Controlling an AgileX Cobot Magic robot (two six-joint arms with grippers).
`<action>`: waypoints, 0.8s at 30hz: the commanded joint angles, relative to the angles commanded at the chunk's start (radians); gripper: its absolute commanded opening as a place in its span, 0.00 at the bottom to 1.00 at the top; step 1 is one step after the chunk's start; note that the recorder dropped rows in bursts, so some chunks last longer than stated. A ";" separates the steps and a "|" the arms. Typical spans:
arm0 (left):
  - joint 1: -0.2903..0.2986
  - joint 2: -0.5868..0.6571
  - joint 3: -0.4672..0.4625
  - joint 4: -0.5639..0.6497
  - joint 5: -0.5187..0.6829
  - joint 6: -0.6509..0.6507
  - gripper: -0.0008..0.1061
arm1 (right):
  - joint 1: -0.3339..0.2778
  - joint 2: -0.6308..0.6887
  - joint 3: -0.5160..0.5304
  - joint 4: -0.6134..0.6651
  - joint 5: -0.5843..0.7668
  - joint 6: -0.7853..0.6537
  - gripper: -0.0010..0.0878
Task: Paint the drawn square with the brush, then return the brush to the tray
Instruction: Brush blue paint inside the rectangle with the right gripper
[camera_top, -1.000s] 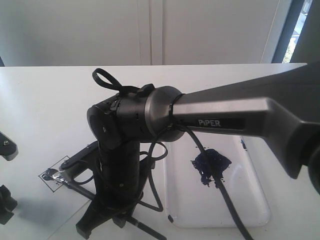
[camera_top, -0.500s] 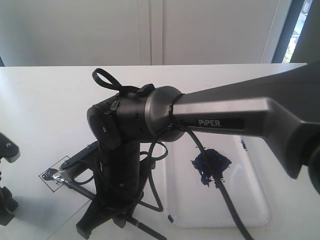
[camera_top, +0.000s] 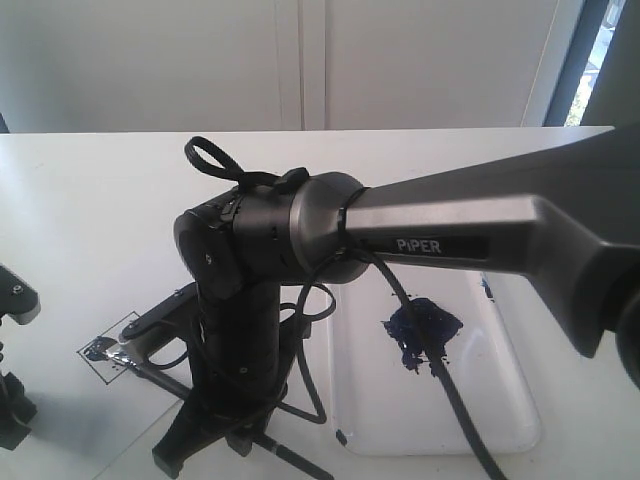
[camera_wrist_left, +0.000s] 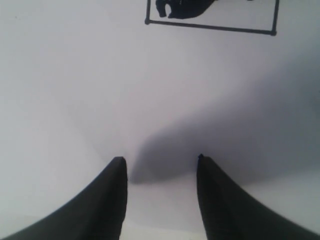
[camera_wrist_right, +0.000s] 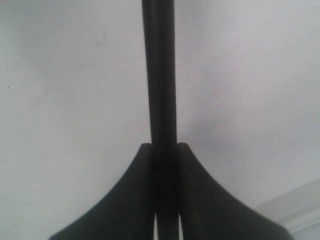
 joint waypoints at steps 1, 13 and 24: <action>0.000 0.000 0.000 -0.002 0.001 -0.002 0.47 | 0.000 0.000 0.000 0.000 0.002 0.002 0.01; 0.000 0.000 0.000 -0.002 0.001 -0.002 0.47 | -0.002 0.000 -0.016 -0.011 0.005 0.011 0.01; 0.000 0.000 0.000 -0.005 0.001 -0.002 0.47 | -0.002 0.000 -0.062 -0.107 0.057 0.067 0.01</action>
